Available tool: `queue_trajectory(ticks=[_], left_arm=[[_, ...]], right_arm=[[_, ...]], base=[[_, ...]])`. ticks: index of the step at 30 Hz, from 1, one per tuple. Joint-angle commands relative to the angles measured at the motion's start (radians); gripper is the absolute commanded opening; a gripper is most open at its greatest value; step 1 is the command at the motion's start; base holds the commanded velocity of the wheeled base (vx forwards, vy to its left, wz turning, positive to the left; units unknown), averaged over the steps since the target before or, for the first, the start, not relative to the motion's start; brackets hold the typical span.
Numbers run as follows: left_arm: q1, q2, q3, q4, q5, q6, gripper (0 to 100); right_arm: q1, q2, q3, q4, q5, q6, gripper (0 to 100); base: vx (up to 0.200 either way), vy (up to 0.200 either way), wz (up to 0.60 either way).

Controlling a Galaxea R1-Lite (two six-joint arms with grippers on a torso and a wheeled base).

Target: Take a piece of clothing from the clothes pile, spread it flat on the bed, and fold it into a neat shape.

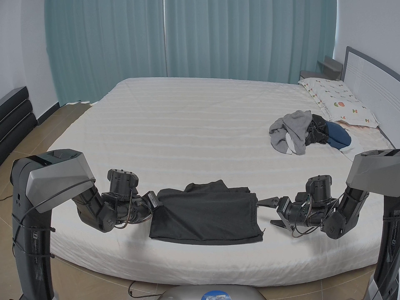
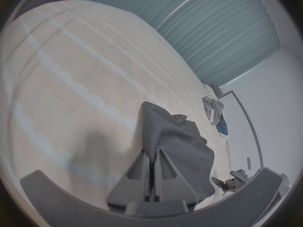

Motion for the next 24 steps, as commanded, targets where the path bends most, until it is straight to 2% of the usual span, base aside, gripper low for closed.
queue_trajectory(ticks=[1, 24], left_arm=[[0.004, -0.016, 0.011, 0.000, 0.000, -0.001, 0], [0.006, -0.025, 0.044, 0.003, 0.051, -0.027, 0]], right_arm=[[0.006, -0.005, -0.002, 0.000, 0.001, 0.010, 100], [0.019, -0.001, -0.007, -0.007, 0.000, 0.023, 100]], base=[[0.000, 0.200, 0.00], [0.000, 0.200, 0.00]])
